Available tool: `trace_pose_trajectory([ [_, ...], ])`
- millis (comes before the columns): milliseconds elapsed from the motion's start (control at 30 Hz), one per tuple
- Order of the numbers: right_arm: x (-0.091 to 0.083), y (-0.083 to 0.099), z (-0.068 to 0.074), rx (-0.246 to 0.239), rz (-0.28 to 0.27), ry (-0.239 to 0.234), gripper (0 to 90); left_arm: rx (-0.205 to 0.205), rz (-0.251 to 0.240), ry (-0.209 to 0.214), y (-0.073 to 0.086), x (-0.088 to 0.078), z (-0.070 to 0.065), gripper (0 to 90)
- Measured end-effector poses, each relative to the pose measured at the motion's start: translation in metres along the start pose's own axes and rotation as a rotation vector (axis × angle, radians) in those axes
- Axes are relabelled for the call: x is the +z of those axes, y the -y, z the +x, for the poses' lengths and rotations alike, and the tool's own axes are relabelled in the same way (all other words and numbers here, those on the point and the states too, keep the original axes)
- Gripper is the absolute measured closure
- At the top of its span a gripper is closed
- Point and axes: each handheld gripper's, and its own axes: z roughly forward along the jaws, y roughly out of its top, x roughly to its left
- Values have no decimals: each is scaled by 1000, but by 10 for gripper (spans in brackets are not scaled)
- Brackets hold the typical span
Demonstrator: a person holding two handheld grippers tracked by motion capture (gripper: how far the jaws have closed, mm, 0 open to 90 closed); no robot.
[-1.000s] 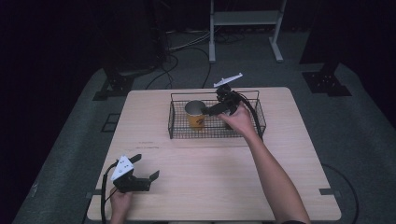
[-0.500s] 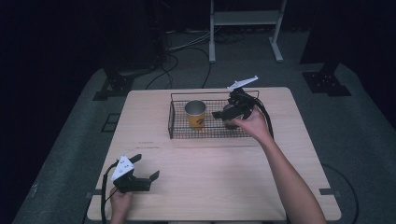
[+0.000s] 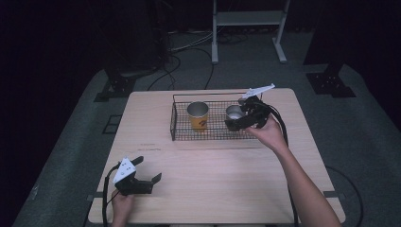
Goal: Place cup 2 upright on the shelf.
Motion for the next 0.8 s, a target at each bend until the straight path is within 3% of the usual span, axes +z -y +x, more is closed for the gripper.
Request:
trace_pose_trajectory([
  [800,-28,52,1,16,-6,-2,0,-3,3,-1,0,0,0,0],
])
